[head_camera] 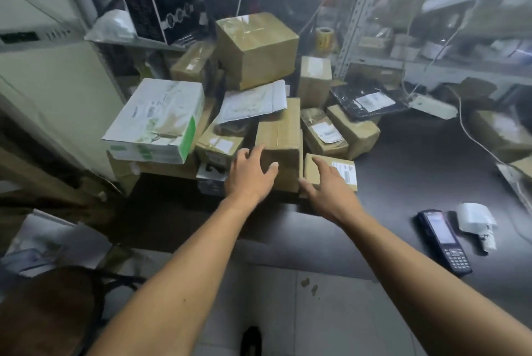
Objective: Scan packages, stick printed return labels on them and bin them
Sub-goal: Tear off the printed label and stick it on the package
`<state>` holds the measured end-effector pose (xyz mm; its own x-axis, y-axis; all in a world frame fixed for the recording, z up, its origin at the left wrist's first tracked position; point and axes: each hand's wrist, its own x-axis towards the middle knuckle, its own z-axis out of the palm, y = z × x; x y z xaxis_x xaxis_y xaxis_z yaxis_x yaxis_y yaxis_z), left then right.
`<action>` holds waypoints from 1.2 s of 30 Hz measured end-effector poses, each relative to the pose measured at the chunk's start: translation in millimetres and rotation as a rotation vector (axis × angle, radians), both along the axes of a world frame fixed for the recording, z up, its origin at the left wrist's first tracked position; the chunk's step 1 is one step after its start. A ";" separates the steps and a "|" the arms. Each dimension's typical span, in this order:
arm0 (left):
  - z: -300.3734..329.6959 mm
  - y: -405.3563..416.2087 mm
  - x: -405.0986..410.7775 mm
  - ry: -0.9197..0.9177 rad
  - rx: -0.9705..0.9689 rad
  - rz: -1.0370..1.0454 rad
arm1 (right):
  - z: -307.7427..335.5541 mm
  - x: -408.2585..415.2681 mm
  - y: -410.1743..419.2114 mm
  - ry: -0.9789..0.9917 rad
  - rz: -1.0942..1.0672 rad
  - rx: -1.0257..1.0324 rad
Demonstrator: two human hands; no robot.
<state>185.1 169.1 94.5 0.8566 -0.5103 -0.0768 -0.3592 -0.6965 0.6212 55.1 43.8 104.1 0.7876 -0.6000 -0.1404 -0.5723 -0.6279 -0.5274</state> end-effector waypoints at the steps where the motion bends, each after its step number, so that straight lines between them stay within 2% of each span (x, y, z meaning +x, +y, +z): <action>1: -4.1 -7.1 10.8 0.013 -0.011 0.001 | 0.7 14.1 -6.6 -0.026 -0.024 0.028; 5: -20.5 -29.2 41.0 0.118 -0.203 0.020 | 1.4 61.1 -25.9 -0.155 -0.086 0.189; 9: -31.5 -45.1 41.9 0.290 -0.388 -0.007 | -6.0 83.1 -31.2 -0.104 -0.092 0.285; 12: -30.3 -58.5 26.4 0.288 -0.434 -0.011 | -14.6 72.9 -35.4 -0.180 -0.191 0.318; 18: -12.2 -104.5 -33.9 0.107 -0.394 -0.125 | -24.3 12.4 -70.5 -0.448 -0.426 0.507; 22: -11.6 -143.2 -89.5 -0.115 -0.276 -0.237 | -18.6 -36.7 -109.8 -0.507 -0.515 0.619; 25: -15.0 -169.9 -135.8 -0.261 -0.221 -0.294 | -15.6 -70.7 -146.3 -0.460 -0.560 0.654; 28: -21.9 -193.4 -169.3 -0.310 -0.193 -0.412 | -16.6 -108.5 -188.2 -0.377 -0.553 0.760; 33: -27.4 -217.0 -204.0 -0.108 -0.058 -0.807 | -31.3 -175.0 -240.3 -0.312 -0.509 0.862; 35: -27.2 -221.3 -219.4 0.019 -0.119 -0.787 | -39.7 -194.9 -249.2 -0.347 -0.461 0.849; 36: -28.0 -223.8 -225.2 0.048 -0.210 -0.684 | -42.2 -203.0 -251.9 -0.385 -0.446 0.839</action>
<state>-40.0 -54.7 66.5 0.3373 -0.9399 0.0530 -0.6416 -0.1884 0.7435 -147.9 -208.1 61.9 0.5967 -0.6745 -0.4347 -0.3629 0.2564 -0.8959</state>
